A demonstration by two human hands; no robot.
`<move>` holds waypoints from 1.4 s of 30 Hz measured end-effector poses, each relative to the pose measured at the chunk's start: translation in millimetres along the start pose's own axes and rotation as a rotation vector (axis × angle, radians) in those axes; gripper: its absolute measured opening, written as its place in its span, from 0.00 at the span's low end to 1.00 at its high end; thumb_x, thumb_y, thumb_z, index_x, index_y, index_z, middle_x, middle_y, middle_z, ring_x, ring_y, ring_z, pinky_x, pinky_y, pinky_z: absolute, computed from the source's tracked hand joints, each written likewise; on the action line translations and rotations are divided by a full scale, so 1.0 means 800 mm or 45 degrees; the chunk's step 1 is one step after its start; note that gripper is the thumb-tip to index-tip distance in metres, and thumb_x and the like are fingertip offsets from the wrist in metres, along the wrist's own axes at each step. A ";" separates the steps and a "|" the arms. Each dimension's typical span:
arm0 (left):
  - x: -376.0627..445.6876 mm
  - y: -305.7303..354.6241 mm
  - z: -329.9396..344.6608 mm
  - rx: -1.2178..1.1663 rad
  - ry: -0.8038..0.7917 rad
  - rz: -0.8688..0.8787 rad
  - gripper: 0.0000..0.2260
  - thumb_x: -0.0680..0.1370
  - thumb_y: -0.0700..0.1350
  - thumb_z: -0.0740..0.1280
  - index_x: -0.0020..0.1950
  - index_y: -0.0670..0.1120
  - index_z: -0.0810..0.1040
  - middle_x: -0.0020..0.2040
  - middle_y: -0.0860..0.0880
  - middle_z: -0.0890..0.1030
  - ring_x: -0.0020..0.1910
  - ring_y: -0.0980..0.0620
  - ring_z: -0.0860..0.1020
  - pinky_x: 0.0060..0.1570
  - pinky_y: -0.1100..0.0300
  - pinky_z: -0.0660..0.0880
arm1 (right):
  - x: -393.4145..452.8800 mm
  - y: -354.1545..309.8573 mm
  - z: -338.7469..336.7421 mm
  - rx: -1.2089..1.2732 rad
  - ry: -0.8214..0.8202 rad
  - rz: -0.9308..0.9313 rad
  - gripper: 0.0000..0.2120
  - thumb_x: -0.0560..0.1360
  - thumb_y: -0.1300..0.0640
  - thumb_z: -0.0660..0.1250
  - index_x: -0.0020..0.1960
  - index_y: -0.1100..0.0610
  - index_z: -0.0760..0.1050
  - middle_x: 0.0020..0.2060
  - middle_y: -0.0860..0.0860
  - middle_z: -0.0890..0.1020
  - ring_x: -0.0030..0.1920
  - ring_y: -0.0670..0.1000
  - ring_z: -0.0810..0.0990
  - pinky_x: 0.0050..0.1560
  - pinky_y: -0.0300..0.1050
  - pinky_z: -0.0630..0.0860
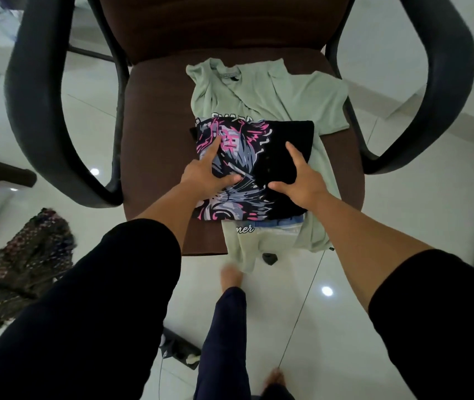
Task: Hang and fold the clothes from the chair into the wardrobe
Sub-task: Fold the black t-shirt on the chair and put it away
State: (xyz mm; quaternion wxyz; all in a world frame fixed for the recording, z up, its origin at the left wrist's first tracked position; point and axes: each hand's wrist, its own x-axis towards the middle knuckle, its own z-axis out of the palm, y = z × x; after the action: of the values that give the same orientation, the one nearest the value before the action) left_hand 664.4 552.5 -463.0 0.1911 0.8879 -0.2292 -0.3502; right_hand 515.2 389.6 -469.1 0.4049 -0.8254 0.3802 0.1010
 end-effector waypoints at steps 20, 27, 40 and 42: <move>-0.010 0.004 0.002 -0.180 0.218 -0.037 0.43 0.70 0.52 0.74 0.77 0.58 0.50 0.72 0.38 0.61 0.71 0.41 0.63 0.68 0.50 0.64 | -0.010 -0.020 0.007 -0.104 0.158 0.023 0.43 0.73 0.46 0.69 0.75 0.37 0.43 0.46 0.59 0.80 0.44 0.55 0.76 0.48 0.49 0.76; -0.059 0.056 -0.057 -0.111 0.302 0.064 0.45 0.69 0.52 0.75 0.77 0.56 0.51 0.75 0.38 0.57 0.73 0.39 0.60 0.71 0.47 0.60 | -0.053 -0.061 -0.057 -0.176 0.254 -0.108 0.40 0.74 0.46 0.68 0.75 0.38 0.46 0.39 0.58 0.78 0.39 0.54 0.75 0.44 0.49 0.76; -0.288 0.305 -0.142 0.043 0.422 0.637 0.48 0.67 0.58 0.75 0.78 0.52 0.50 0.70 0.39 0.65 0.71 0.41 0.63 0.70 0.50 0.60 | -0.337 -0.088 -0.310 -0.109 0.732 -0.281 0.28 0.75 0.49 0.68 0.72 0.43 0.63 0.70 0.47 0.70 0.67 0.54 0.71 0.66 0.47 0.68; -0.325 0.357 -0.144 0.062 0.398 0.770 0.48 0.66 0.58 0.75 0.78 0.52 0.50 0.70 0.39 0.65 0.71 0.41 0.63 0.71 0.51 0.60 | -0.390 -0.079 -0.352 -0.094 0.826 -0.231 0.28 0.74 0.49 0.68 0.72 0.43 0.63 0.70 0.47 0.71 0.66 0.54 0.71 0.65 0.47 0.69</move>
State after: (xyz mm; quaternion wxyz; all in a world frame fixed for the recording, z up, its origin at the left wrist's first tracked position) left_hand 499.5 478.6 -102.7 0.2979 0.8270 -0.4583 -0.1318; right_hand 304.9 374.0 -100.4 0.2402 -0.8591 0.4103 -0.1897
